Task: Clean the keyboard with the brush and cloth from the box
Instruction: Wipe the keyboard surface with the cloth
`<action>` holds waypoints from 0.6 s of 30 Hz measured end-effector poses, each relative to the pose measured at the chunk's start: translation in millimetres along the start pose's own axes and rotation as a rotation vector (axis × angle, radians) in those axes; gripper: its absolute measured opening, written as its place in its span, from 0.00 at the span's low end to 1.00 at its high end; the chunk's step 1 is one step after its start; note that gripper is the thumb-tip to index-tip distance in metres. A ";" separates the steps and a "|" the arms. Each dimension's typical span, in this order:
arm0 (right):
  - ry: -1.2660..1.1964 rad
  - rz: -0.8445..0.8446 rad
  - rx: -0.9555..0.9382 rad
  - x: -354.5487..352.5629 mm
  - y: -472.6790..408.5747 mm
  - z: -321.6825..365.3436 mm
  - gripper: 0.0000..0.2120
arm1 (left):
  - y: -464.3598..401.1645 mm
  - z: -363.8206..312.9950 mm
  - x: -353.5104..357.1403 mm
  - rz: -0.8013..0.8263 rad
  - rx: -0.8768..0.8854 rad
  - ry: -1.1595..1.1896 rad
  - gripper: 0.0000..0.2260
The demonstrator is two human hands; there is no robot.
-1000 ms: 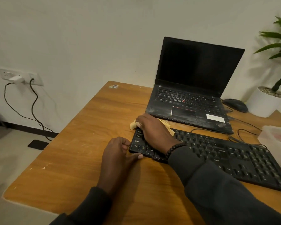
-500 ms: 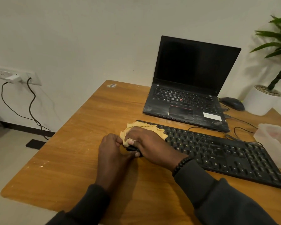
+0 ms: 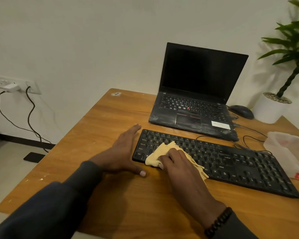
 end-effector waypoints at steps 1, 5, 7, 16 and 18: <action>-0.016 0.011 -0.005 0.9 1.2 -1.2 0.18 | -4.8 5.3 -5.3 0.087 0.005 0.059 0.64; -0.046 -0.024 -0.012 6.6 -4.2 1.8 0.15 | -14.2 19.9 -13.1 0.173 0.045 0.142 0.63; -0.070 -0.032 -0.001 12.6 -9.0 2.2 0.13 | -16.8 24.7 -10.7 0.146 0.052 0.104 0.60; -0.245 -0.093 -0.053 20.5 -22.6 20.5 0.08 | -24.1 29.4 -16.5 0.197 0.053 -0.073 0.63; -0.495 -0.130 0.203 7.1 -22.6 5.1 0.10 | -24.2 29.6 -23.7 0.274 0.050 -0.063 0.62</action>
Point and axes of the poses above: each hand's wrist, its own y-axis away from the middle knuckle, its own x-axis out of the palm, z = x × y, the point moved 2 cm from there along -y, towards the middle knuckle, and after that the axes turned 10 degrees about x, right-handed, at the moved point
